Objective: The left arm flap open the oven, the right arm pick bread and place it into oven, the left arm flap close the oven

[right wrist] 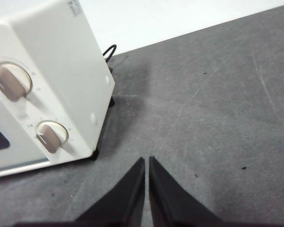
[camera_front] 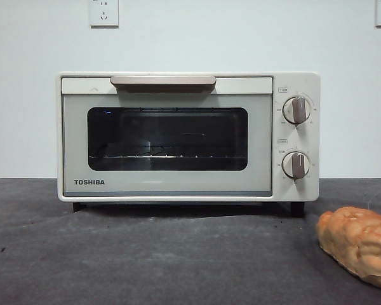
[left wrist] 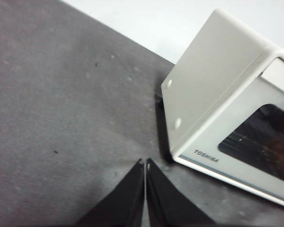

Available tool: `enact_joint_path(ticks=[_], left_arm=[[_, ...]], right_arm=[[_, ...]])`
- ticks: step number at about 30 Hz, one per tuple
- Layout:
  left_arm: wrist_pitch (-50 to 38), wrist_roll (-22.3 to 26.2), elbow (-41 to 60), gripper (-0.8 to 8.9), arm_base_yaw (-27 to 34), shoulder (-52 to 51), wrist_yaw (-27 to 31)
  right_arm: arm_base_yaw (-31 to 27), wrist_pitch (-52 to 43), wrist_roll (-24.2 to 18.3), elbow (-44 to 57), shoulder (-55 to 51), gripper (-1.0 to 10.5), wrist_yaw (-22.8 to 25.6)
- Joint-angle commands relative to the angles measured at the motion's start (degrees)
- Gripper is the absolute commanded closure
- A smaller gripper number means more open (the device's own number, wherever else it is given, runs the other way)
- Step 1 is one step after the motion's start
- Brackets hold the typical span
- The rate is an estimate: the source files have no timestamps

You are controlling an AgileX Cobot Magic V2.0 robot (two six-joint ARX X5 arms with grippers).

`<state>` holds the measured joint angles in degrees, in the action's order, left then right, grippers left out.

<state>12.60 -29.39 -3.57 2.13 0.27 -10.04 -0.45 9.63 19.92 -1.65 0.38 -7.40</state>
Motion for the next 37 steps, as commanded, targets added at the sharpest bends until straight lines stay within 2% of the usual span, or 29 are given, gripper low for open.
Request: enact_joint_path(ticks=[1, 8, 15, 27, 34, 37], left_arm=[[0.3, -1.7, -3.8, 7.98, 0.0, 0.2, -0.6], [2.5, -0.7, -12.6, 7.98, 0.0, 3.7, -0.7], [8.3, 7.6, -24.3, 7.98, 0.0, 12.7, -3.4], [24.7, 23.4, -42.7, 7.98, -0.3, 33.2, -16.5], [35.9, 30.4, -48.7, 7.98, -2.7, 38.8, -17.5], [36.8, 30.5, -48.9, 7.98, -3.5, 39.0, -17.5]], right_arm=[[-0.1, -1.0, 2.3, -3.2, -0.2, 9.4, -0.2], [-0.1, -0.1, 1.8, -12.0, 0.9, 9.4, -0.1], [-0.1, 4.6, -3.0, -23.6, 8.2, 9.4, -1.0], [-0.1, 26.9, -14.8, -44.3, 30.5, 9.4, -15.0], [1.1, 40.3, -19.6, -51.2, 38.6, 9.4, -17.3], [2.4, 42.8, -20.5, -51.8, 40.1, 9.4, -17.2]])
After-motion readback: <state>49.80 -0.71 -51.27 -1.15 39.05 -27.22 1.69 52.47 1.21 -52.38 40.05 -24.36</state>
